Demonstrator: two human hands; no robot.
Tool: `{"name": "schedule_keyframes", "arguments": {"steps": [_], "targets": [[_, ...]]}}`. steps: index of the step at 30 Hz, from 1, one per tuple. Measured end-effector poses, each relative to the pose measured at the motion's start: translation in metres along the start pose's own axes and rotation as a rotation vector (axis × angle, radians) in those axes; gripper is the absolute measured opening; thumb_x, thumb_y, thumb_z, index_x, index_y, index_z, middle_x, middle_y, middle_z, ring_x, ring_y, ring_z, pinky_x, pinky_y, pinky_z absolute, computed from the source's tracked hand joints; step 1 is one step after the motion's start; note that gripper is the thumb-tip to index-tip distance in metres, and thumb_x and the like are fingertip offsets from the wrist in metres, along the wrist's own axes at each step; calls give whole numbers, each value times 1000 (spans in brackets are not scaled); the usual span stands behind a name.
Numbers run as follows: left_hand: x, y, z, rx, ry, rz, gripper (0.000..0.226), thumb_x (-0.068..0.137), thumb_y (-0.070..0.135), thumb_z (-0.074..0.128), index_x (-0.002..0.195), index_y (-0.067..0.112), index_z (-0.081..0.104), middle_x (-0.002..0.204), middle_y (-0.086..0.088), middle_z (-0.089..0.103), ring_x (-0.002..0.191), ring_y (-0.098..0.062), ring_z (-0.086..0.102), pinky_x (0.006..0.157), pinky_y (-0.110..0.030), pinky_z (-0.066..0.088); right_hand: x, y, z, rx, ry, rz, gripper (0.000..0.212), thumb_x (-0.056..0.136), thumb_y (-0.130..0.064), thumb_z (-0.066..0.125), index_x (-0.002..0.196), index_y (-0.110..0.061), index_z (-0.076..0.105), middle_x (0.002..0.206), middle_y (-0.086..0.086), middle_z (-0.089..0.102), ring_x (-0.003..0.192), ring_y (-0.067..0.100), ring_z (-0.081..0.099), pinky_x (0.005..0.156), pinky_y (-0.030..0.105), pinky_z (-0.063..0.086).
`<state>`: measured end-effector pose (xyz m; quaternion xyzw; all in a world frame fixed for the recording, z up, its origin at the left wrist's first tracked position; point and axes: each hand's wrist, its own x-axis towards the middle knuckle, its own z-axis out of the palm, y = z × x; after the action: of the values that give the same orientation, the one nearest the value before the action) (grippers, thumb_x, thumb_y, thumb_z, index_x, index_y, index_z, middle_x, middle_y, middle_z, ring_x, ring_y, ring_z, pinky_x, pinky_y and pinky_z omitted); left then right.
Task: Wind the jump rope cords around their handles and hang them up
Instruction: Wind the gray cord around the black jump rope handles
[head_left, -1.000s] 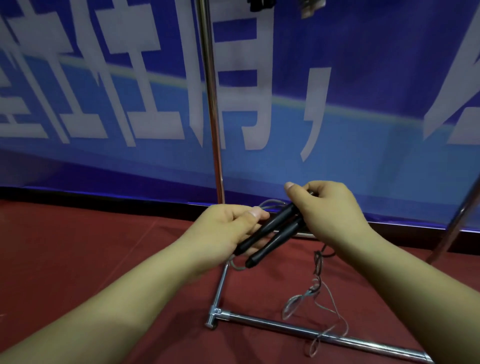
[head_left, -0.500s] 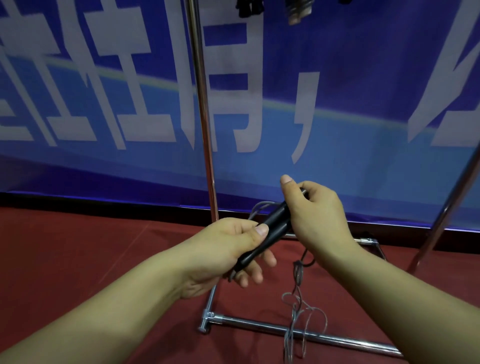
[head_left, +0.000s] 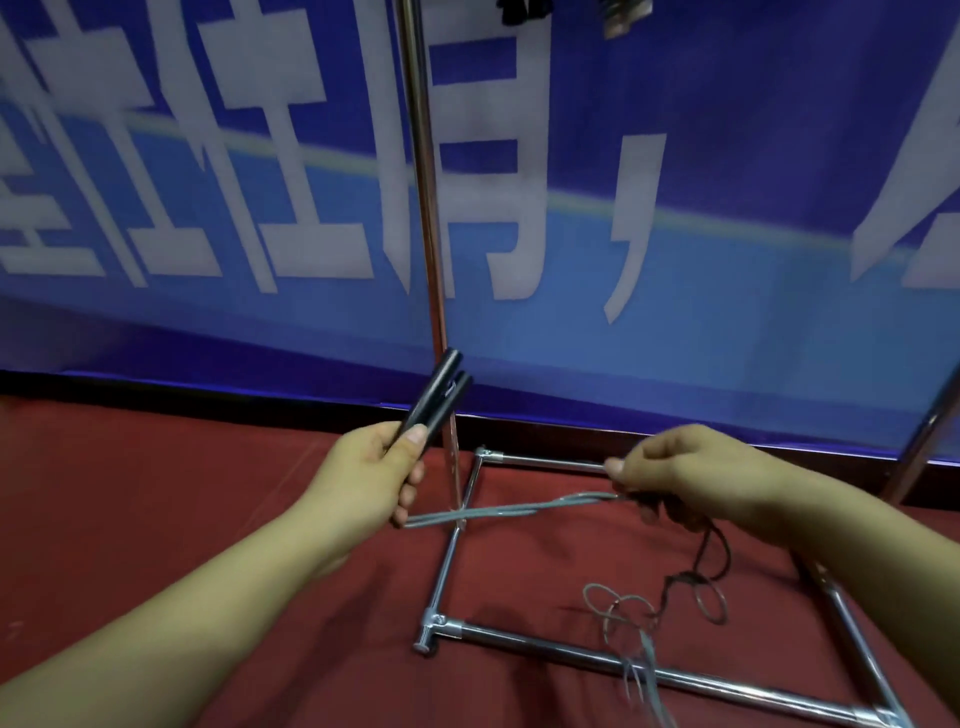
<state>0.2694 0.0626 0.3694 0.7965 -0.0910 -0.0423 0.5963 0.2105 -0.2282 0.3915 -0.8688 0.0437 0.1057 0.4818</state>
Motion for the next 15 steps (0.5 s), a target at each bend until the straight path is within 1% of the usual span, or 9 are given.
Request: {"name": "schedule_keyframes", "arguments": {"steps": [2, 5, 7, 9, 10, 12, 13, 15], "targets": [[0, -9, -5, 140, -11, 23, 25, 105, 18, 48, 83, 16, 58, 63, -1, 50, 45, -7, 47, 41, -23, 44, -4, -4, 3, -86, -122, -1, 29, 83, -38, 76, 68, -14, 69, 62, 1, 63, 52, 15, 41, 49, 25, 34], [-1, -15, -7, 240, -71, 29, 21, 104, 17, 50, 87, 18, 62, 64, -2, 52, 45, -5, 51, 43, -22, 47, -6, -10, 5, -203, -201, 3, 17, 80, -25, 79, 82, -9, 74, 62, 0, 64, 54, 15, 45, 49, 24, 35], [1, -15, -7, 251, -86, 13, 20, 104, 18, 50, 88, 18, 63, 66, -3, 53, 46, -4, 52, 45, -21, 48, -5, -9, 4, -254, -190, 35, 14, 81, -19, 77, 77, -7, 71, 60, 0, 61, 54, 14, 48, 52, 25, 40], [2, -16, -8, 251, -101, -10, 18, 104, 19, 50, 94, 16, 64, 67, -2, 55, 47, -4, 53, 47, -21, 48, -3, -6, 1, -282, -154, 54, 20, 83, -22, 76, 68, -12, 67, 57, -1, 56, 55, 14, 49, 57, 27, 41], [2, -16, -8, 252, -120, -16, 17, 104, 18, 50, 98, 15, 65, 67, -2, 55, 48, -5, 53, 47, -21, 47, -3, -4, -1, -272, -141, 53, 21, 82, -24, 76, 66, -15, 66, 57, -2, 54, 57, 15, 50, 58, 27, 40], [-1, -17, -10, 257, -168, -12, 15, 104, 17, 51, 104, 15, 66, 67, 0, 56, 49, -5, 52, 46, -21, 46, -3, -3, -4, -121, -149, 66, 14, 76, -25, 75, 71, -14, 68, 60, 1, 52, 59, 18, 50, 59, 29, 42], [-2, -17, -11, 259, -197, -5, 15, 104, 17, 51, 104, 18, 66, 66, 1, 56, 50, -5, 52, 47, -21, 45, -4, -2, -7, -17, -159, 80, 15, 71, -24, 74, 77, -11, 69, 63, 2, 51, 58, 19, 49, 58, 29, 43], [-5, -17, -14, 250, -256, -6, 15, 104, 16, 51, 106, 22, 66, 66, 3, 58, 53, -7, 53, 48, -21, 45, -5, 0, -11, 119, -175, 86, 24, 63, -20, 71, 85, -10, 70, 65, 4, 51, 54, 17, 45, 54, 28, 37]]}}
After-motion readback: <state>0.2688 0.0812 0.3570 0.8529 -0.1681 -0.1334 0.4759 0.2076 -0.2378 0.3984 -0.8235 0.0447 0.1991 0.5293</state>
